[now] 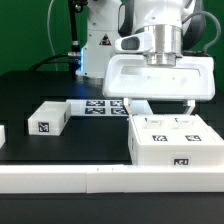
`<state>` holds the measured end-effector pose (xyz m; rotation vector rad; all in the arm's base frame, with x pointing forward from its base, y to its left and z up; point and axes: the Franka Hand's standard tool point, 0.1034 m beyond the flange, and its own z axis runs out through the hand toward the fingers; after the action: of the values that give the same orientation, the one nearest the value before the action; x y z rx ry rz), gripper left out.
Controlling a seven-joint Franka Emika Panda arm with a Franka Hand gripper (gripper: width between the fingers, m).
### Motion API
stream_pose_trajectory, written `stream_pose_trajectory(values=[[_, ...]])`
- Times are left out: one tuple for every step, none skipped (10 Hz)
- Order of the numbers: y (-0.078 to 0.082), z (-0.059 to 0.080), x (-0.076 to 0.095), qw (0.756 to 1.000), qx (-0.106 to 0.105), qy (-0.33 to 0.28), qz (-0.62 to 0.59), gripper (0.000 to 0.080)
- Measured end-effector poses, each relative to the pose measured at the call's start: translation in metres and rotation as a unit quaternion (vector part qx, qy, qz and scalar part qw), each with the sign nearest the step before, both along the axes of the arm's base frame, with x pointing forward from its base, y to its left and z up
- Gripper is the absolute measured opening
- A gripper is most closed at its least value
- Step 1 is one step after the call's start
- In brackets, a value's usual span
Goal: Assemble cabinet
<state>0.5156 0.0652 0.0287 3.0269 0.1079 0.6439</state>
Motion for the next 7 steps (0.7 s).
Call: stream_pose_trajectory(values=[[0.000,-0.001,0.000,1.000,0.000,0.006,-0.001,0.0796],[0.001,-0.003,0.000,1.000,0.000,0.006,-0.001,0.0796],[0.000,-0.009,0.000,1.000,-0.002,0.007,0.000,0.0796],[0.002,-0.014,0.000,1.000,-0.003,0.010,0.001,0.0796],[0.006,-0.018,-0.001,1.000,-0.002,0.011,-0.002,0.0796],[0.010,-0.020,0.000,1.000,-0.001,0.011,-0.003,0.0796],[0.013,-0.020,0.001,1.000,0.000,0.013,-0.004,0.0796]])
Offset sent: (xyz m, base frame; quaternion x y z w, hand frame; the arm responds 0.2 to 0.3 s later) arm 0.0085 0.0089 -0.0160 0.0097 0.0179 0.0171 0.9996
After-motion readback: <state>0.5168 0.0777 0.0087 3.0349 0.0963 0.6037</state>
